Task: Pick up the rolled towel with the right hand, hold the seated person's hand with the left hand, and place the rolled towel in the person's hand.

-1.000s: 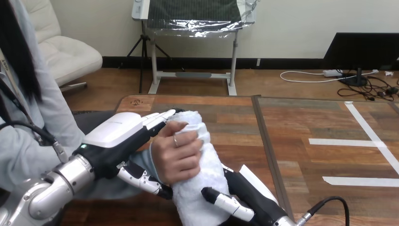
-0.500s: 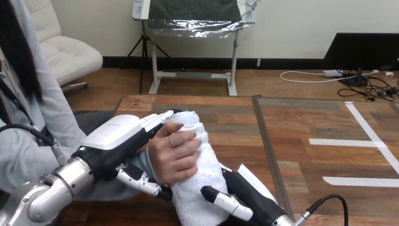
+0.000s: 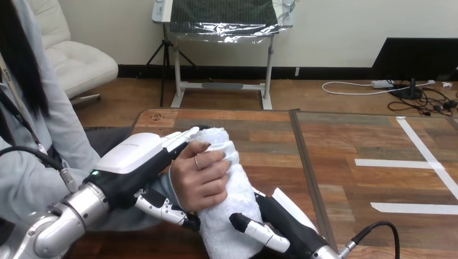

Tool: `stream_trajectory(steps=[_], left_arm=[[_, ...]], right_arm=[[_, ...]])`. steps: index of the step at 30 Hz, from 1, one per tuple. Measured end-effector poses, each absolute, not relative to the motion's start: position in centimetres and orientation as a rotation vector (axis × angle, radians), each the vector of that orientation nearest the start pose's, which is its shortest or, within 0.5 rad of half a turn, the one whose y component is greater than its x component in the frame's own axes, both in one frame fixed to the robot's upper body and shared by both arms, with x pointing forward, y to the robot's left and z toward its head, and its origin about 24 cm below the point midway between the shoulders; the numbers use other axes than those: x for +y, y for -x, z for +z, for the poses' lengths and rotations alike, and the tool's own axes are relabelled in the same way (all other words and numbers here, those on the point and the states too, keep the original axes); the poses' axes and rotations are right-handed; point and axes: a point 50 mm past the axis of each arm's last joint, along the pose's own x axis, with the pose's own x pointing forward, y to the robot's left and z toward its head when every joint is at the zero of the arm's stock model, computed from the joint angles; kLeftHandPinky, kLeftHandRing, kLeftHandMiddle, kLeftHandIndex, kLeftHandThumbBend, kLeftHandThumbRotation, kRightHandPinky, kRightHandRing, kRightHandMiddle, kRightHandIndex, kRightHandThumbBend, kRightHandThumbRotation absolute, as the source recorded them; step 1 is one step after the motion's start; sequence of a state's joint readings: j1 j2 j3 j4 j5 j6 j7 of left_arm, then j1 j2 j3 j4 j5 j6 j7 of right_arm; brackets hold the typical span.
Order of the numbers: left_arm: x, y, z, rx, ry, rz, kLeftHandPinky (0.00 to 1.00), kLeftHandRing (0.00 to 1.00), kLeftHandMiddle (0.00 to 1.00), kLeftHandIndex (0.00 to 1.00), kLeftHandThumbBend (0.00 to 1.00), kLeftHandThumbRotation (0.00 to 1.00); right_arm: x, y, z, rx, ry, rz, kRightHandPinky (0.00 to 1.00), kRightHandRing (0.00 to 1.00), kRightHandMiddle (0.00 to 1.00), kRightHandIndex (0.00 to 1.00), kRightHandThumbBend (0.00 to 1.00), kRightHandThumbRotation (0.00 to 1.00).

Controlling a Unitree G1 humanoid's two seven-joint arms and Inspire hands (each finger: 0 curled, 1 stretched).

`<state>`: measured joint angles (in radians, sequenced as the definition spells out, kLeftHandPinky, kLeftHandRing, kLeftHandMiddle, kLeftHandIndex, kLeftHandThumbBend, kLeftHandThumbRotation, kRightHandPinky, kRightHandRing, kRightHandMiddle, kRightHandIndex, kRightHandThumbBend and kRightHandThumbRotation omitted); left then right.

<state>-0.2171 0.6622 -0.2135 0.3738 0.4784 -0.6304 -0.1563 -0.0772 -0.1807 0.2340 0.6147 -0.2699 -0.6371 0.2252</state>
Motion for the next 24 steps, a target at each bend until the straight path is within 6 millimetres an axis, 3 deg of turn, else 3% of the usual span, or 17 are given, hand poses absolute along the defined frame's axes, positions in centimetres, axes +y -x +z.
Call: stream_trajectory(steps=[24], left_arm=[[20.79,-26.94,5.97,-0.288,-1.113,-0.607,0.92,0.98,1.0,1.0,1.0,0.5]], right_arm=[[-11.83,-22.96,-2.89,-0.032,0.432,0.627,1.0,1.0,1.0,1.0,1.0,1.0]])
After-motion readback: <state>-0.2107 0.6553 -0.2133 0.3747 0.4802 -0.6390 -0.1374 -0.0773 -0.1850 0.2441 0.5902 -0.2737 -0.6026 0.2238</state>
